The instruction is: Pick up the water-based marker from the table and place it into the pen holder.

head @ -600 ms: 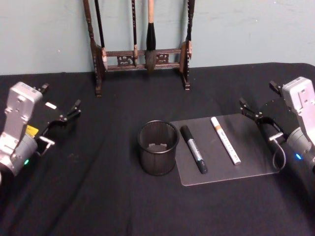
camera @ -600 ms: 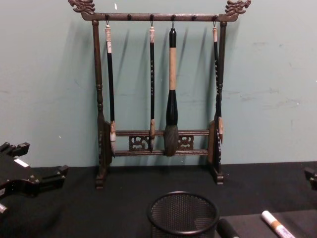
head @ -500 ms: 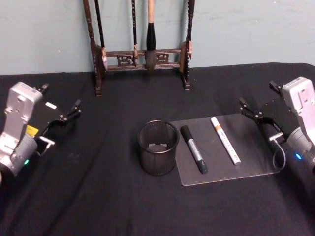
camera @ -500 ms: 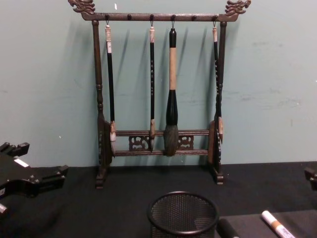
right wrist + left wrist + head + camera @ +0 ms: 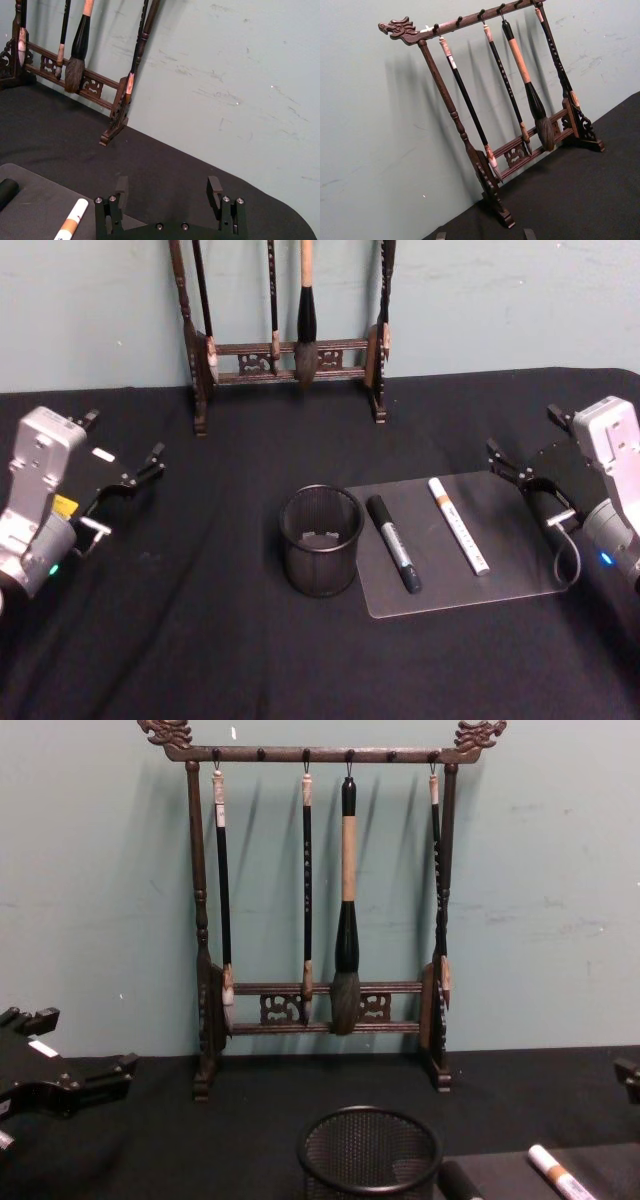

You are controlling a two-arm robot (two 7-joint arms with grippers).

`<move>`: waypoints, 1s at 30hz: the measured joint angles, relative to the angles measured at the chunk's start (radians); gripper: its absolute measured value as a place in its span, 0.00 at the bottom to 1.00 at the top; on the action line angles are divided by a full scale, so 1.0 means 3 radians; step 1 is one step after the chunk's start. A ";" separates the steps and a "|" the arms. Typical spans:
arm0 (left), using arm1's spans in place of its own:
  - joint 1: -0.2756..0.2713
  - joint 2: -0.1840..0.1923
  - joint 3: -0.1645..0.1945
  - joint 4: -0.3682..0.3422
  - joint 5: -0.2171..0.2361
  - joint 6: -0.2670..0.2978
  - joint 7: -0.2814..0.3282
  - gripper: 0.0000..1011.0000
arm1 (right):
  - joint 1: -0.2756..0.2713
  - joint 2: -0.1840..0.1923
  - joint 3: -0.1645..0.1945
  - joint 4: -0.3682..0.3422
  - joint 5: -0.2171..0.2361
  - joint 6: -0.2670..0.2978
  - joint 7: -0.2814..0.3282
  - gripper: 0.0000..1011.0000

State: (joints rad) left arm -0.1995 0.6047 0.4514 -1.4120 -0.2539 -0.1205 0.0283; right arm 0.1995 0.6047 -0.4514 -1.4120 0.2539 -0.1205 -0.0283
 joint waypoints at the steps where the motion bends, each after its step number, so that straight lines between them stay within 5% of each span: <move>1: 0.0000 0.0000 0.0000 0.0000 0.0000 0.0000 0.0000 0.99 | 0.0000 0.0000 0.0000 0.0000 0.0000 0.0000 0.0000 0.99; 30: 0.0000 0.0000 0.0000 0.0000 0.0000 0.0000 0.0000 0.99 | 0.0000 0.0000 0.0000 0.0000 0.0000 0.0000 0.0000 0.99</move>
State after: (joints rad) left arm -0.1996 0.6047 0.4514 -1.4119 -0.2539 -0.1205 0.0283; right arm 0.1995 0.6047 -0.4514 -1.4120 0.2539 -0.1205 -0.0283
